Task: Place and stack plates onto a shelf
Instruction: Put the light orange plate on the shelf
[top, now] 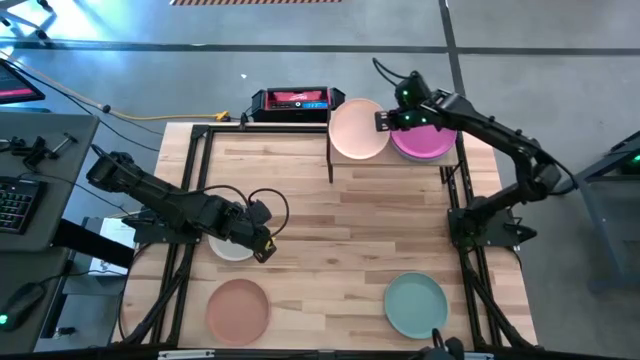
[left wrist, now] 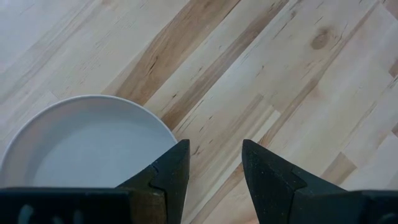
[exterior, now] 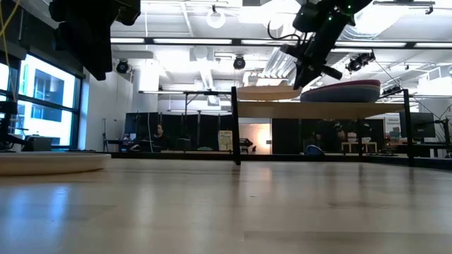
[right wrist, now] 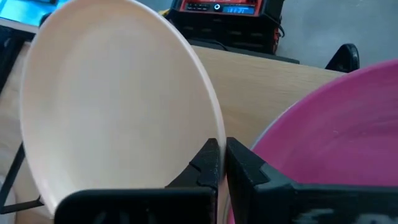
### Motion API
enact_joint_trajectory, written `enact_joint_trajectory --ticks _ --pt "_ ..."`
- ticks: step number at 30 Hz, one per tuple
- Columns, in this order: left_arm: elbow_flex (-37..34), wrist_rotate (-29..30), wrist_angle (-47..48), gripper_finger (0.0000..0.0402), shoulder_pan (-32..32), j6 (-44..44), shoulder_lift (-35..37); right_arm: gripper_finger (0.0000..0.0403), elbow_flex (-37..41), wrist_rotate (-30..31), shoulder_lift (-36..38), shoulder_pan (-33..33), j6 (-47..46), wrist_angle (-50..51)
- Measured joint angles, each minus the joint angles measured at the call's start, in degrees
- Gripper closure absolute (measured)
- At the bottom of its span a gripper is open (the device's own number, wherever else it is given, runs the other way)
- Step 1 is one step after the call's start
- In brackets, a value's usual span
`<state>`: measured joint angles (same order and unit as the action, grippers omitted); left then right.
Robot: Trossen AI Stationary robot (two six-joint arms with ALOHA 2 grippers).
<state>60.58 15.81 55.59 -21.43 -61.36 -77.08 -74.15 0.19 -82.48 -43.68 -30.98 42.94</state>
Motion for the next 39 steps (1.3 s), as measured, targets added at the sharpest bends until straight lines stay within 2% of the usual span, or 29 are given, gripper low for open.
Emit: enact_joint_trajectory --ticks 12,39 --pt "0.00 0.01 0.02 0.0263 0.02 0.06 0.00 0.0403 -0.02 2.89 -1.59 -0.28 1.93 2.18" --pt "0.00 -0.08 -0.02 0.0263 2.36 1.55 0.00 0.0402 -0.02 0.61 -1.59 -1.60 2.80 -0.79"
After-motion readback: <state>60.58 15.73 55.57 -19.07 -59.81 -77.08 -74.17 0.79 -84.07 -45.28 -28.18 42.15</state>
